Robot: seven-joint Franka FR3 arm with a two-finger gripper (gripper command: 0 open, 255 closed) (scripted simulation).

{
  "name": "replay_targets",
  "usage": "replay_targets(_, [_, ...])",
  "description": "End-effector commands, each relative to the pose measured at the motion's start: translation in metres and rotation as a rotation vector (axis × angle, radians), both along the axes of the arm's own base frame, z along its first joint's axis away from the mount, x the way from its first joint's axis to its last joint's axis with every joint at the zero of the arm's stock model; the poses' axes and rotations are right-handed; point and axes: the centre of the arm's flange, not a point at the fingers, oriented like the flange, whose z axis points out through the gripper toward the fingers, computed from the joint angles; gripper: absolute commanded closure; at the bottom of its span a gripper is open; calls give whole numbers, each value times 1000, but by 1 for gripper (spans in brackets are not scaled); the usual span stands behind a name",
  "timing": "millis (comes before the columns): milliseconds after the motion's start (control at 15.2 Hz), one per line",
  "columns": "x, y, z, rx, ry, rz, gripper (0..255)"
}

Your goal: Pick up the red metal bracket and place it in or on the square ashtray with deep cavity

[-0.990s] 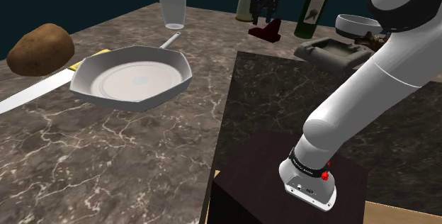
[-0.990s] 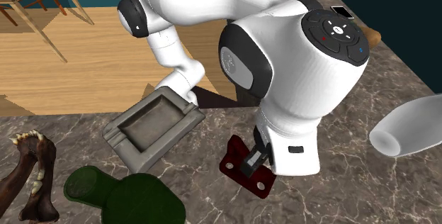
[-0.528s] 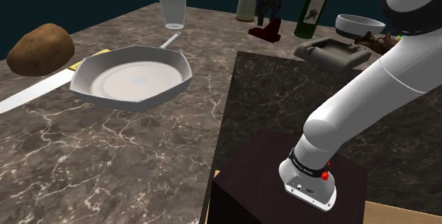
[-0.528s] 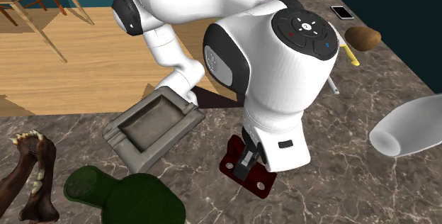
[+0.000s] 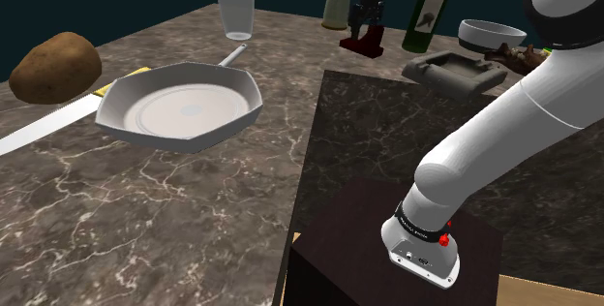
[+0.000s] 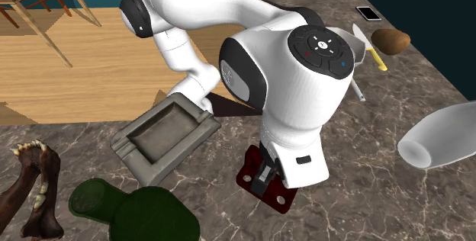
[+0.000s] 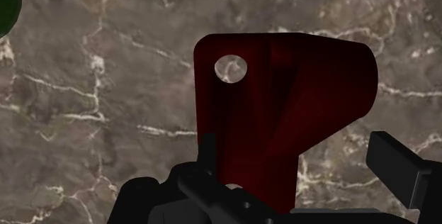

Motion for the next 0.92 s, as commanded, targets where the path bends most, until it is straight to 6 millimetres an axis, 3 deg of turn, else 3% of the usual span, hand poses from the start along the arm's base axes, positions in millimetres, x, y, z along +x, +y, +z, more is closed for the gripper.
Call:
replay_targets(0, [0, 0, 0, 0, 0, 0, 0])
replay_targets(66, [0, 0, 0, 0, 0, 0, 0])
replay_targets(132, [0, 0, 0, 0, 0, 0, 255])
replay_targets(660, [1, 0, -1, 0, 0, 0, 255])
replay_targets(858, [0, 0, 10, 0, 0, 0, 255])
